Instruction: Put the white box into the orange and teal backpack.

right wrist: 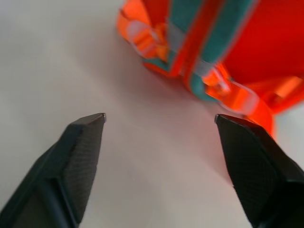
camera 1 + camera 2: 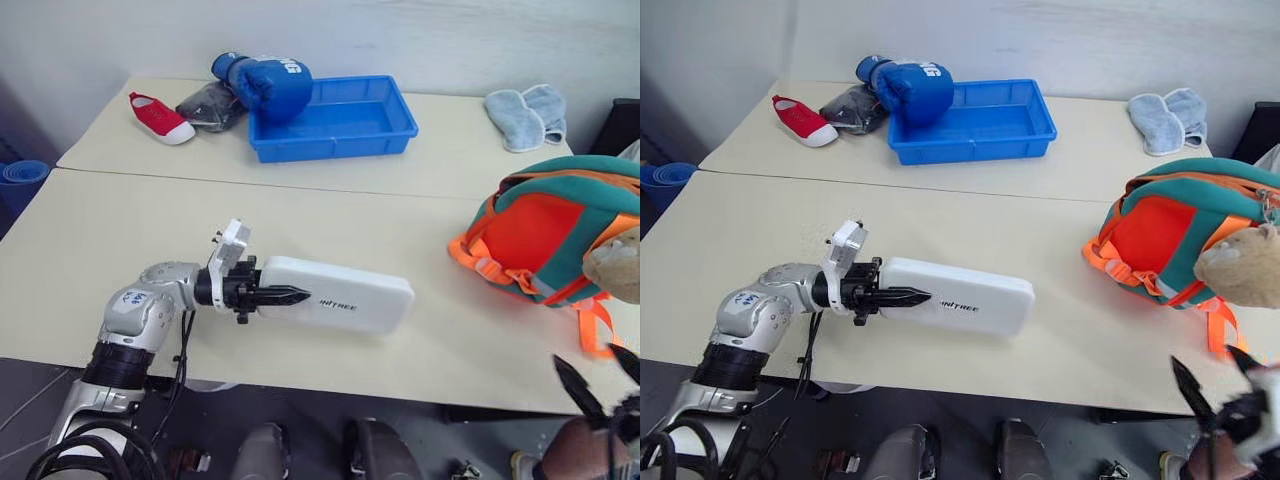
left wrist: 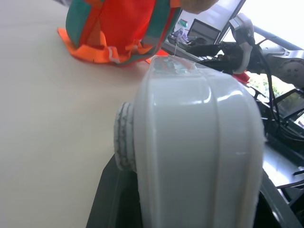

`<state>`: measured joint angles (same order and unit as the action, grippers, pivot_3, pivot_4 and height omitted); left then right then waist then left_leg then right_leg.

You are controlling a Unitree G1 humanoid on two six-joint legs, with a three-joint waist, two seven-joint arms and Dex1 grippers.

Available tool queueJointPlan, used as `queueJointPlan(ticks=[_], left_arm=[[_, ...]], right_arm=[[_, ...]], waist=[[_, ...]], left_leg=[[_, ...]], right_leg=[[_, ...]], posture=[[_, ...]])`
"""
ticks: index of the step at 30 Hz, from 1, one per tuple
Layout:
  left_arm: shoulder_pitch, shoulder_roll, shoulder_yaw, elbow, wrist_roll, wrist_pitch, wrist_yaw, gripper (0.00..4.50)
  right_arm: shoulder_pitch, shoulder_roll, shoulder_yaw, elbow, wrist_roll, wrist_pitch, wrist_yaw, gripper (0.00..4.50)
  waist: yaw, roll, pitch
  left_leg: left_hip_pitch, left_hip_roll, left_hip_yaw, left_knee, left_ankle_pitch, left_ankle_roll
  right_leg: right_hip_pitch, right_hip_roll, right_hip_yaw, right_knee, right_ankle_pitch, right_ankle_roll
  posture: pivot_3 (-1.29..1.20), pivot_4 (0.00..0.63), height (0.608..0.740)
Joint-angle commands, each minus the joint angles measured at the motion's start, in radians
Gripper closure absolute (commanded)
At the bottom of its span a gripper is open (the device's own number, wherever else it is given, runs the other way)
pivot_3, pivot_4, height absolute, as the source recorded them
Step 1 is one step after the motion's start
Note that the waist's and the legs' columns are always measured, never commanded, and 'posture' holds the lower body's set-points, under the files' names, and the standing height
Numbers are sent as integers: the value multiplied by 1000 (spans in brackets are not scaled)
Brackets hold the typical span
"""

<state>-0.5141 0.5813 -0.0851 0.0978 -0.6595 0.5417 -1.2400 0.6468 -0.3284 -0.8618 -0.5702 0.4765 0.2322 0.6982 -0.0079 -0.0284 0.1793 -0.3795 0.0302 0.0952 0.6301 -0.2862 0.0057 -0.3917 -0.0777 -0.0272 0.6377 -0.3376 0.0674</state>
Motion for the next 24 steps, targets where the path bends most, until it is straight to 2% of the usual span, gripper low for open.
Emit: queueJointPlan(ticks=[1,7,12,13,15,21,24], left_arm=[[-40,-12,15,32,7,-32,-63,3260],[-85,-45,19,124,47,-68,-92,3260],[-82,-22,26,124,36,-14,-132,3260],[-84,-17,36,127,33,-5,-132,3260],[-92,-13,72,130,9,29,-111,3260],[-77,-4,169,94,-39,123,-36,3260],[-51,15,206,104,-36,135,-18,3260]], right_arm=[[-37,-74,-48,106,16,-97,37,23],[-278,-253,107,302,26,-101,118,23],[-505,-313,240,446,0,-96,111,23],[-544,-316,268,472,-2,-93,116,198],[-607,-318,315,507,-5,-94,127,529],[-705,-291,430,435,25,-66,125,2508],[-757,-243,509,342,58,-22,92,3502]], waist=[[-2,0,0],[-22,0,0],[-18,4,3],[-18,4,3],[-20,4,3],[-21,4,3],[-25,4,3]], left_leg=[[0,0,0,0,0,1],[3,0,1,1,0,2],[2,0,1,1,1,1],[2,0,1,2,5,-5],[2,0,1,2,6,-5],[2,0,1,3,6,-5],[2,0,1,3,6,-6]], right_leg=[[0,0,1,0,0,0],[2,0,2,1,1,2],[0,2,1,4,0,1],[0,2,1,5,0,1],[0,2,1,5,0,2],[0,2,2,7,0,2],[0,2,2,8,0,2]], posture=[[0,150,740],[0,150,740],[0,150,740],[0,150,740],[0,150,740],[0,150,740],[0,150,740]])
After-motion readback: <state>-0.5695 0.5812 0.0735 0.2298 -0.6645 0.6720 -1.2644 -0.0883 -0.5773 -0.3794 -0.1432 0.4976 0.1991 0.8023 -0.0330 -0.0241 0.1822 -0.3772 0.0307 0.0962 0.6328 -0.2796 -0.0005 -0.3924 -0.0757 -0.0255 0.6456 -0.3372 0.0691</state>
